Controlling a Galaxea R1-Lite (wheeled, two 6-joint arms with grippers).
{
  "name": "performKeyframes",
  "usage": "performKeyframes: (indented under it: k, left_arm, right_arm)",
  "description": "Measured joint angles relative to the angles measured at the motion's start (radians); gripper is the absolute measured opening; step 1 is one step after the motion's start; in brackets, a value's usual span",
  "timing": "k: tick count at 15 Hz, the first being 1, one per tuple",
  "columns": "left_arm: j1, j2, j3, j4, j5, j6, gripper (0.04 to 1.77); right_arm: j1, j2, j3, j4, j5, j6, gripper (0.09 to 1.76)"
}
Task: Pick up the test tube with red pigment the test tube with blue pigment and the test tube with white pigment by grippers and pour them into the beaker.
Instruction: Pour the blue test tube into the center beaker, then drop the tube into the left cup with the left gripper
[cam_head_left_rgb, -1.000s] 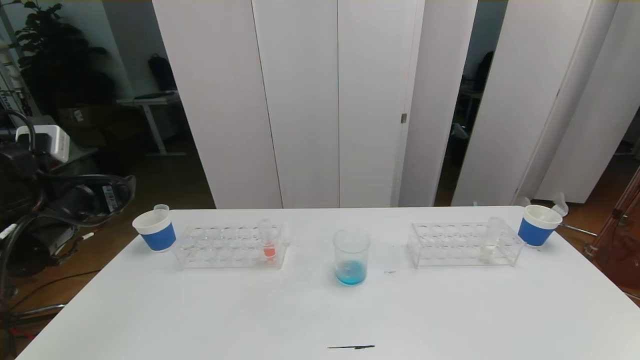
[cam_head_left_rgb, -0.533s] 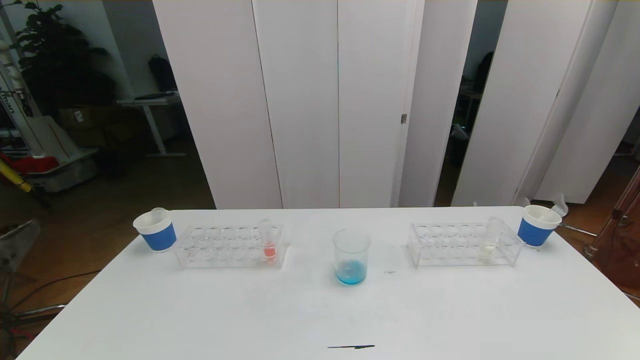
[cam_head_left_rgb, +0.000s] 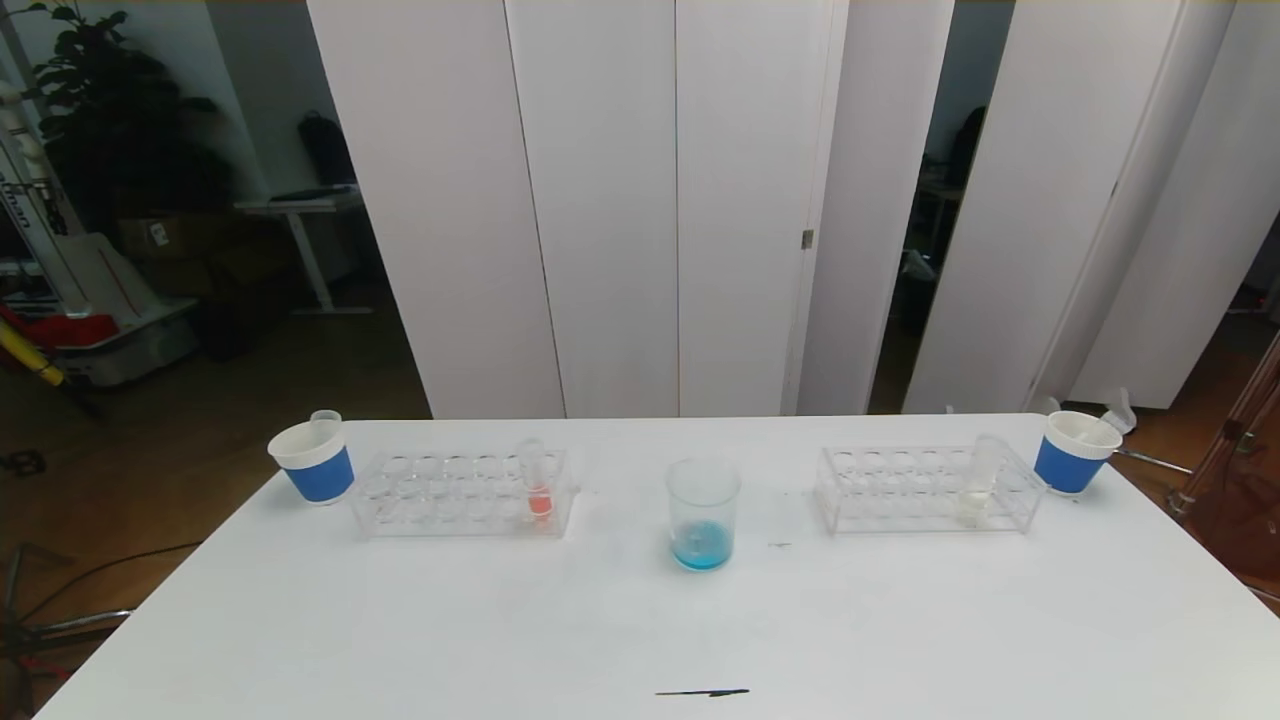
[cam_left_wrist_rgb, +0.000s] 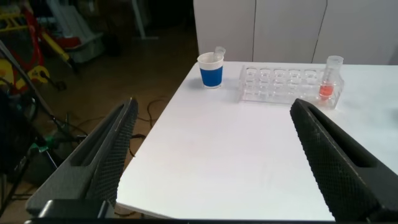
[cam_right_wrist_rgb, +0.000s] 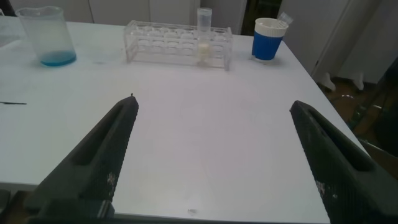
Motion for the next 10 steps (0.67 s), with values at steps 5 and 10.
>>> performKeyframes:
  k: [5,10]
  left_arm:
    - [-0.02,-0.181,0.171,0.001,-0.109,0.0,1.75]
    - [-0.021,-0.207,0.41,-0.287,-0.156,-0.047,1.75]
  right_arm:
    - [0.0,0.0,0.0,0.0,0.0,0.0,1.75]
    - [0.0,0.0,0.0,0.0,0.0,0.0,1.75]
